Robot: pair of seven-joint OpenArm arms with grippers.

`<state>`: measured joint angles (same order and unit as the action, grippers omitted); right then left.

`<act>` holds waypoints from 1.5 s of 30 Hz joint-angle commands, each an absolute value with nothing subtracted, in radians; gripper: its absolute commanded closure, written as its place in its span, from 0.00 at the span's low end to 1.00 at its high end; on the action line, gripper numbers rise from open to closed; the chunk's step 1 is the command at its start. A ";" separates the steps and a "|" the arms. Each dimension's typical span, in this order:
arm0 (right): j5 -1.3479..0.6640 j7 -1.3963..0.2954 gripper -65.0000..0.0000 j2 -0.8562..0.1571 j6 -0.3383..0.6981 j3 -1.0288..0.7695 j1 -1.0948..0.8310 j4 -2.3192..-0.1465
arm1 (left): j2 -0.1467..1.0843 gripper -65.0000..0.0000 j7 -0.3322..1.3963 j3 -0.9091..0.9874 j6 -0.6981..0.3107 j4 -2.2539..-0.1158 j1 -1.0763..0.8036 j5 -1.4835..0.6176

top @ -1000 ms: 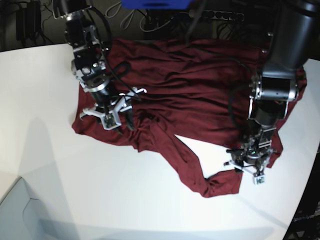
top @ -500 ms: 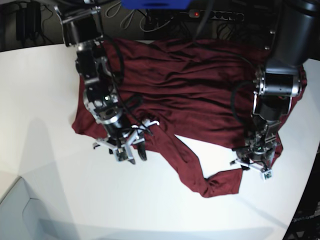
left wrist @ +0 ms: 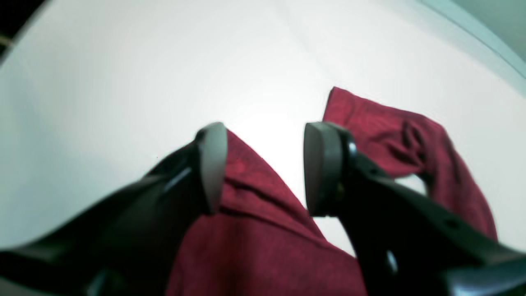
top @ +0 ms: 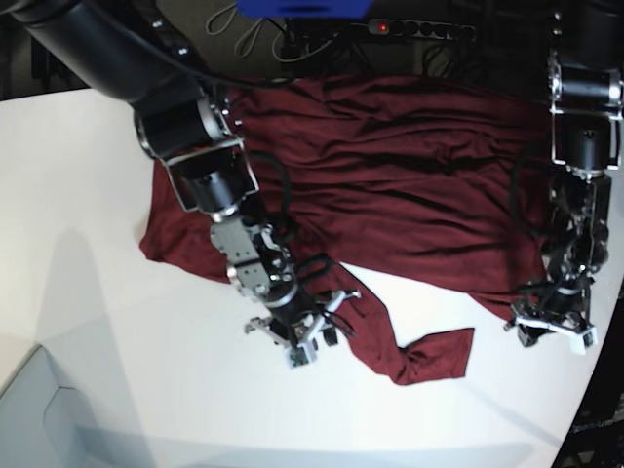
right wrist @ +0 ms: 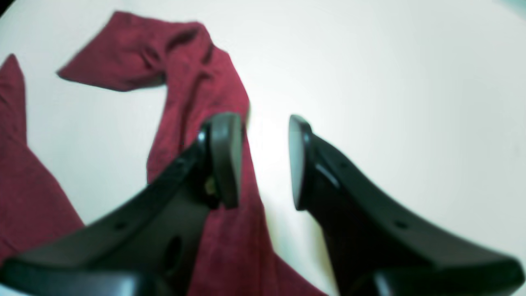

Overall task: Layout the t-shirt on the table in an organized manner, then fold the t-shirt properly
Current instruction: 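Drag the shirt hem with both grippers, spreading the body, then release the right gripper and move the left gripper to the sleeve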

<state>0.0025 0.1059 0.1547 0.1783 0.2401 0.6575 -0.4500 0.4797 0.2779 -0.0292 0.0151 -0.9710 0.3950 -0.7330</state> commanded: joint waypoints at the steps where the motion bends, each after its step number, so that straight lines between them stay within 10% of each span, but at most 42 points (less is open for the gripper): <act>1: -0.004 0.156 0.70 0.157 0.177 0.239 0.707 -0.437 | 0.501 0.55 0.271 -0.027 0.013 -1.026 0.394 -0.737; 18: -0.001 0.228 0.88 0.157 0.177 0.510 0.601 -0.311 | 0.513 0.55 0.272 0.148 0.013 -1.184 0.163 -0.731; 28: -0.001 0.226 0.97 0.117 0.177 0.628 0.456 -0.725 | 0.440 0.55 0.272 0.143 0.012 -1.194 0.189 -0.731; 45: -0.004 0.214 0.87 0.033 0.174 0.194 0.343 -0.977 | 0.248 0.54 0.268 0.005 0.013 -1.165 0.318 -0.700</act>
<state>-0.0002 0.1837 0.0235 0.1776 0.1902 0.3206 -0.9592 0.2451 0.2909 -0.0010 0.0216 -1.1503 0.2844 -0.6971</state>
